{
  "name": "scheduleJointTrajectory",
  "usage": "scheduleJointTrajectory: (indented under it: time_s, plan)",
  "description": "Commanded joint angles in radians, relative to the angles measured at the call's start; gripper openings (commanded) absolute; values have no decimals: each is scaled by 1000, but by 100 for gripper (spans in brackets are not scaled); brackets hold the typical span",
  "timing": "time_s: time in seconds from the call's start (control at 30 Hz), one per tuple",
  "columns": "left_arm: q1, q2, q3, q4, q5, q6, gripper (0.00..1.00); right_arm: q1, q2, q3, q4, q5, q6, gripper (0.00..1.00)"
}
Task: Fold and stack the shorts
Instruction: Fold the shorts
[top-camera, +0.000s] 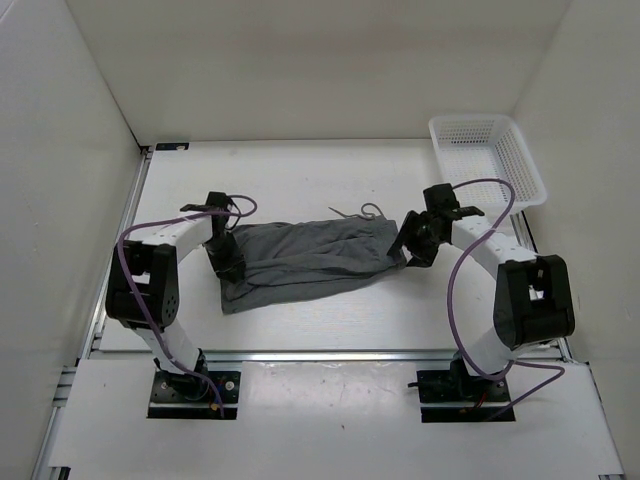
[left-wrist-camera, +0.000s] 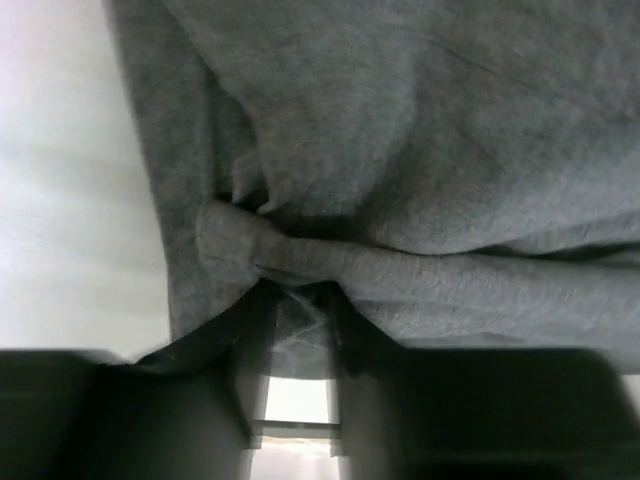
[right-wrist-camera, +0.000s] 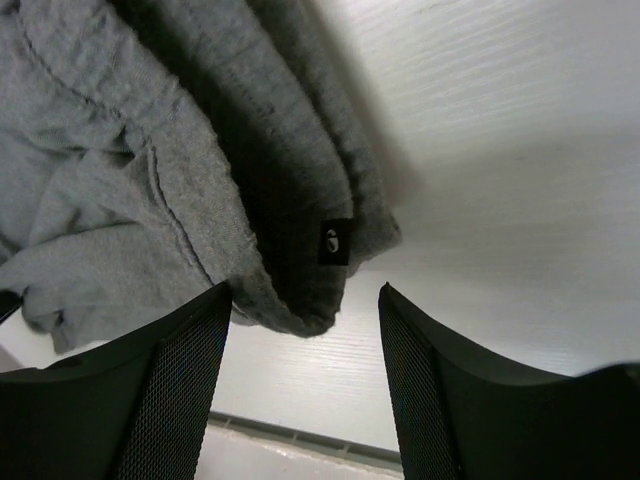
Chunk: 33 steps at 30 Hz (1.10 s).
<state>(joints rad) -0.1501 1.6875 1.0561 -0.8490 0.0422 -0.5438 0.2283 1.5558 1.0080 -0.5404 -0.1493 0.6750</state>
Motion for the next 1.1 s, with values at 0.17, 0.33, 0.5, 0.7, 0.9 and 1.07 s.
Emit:
scheduleJointTrajectory:
  time_s: [0.17,0.33,0.5,0.7,0.9,1.07]
  plan:
    - [-23,-18,48,31,-18,19,10,-1,15,4,46,-98,28,51]
    - [-23,-31,68,22,-18,28,10,-1,15,62,27,-76,15,0]
    - [-23,-80,186,-45,-56,64,10,-1,15,121,5,-76,6,0]
    - [-23,-115,367,-199,-131,91,10,-1,24,218,-41,-43,-3,0]
    - [-23,-265,253,-220,-114,50,10,-1,-82,137,-41,20,-23,0]
    - [-58,-472,-57,-187,25,-103,10,-1,-128,12,-18,66,-45,0]
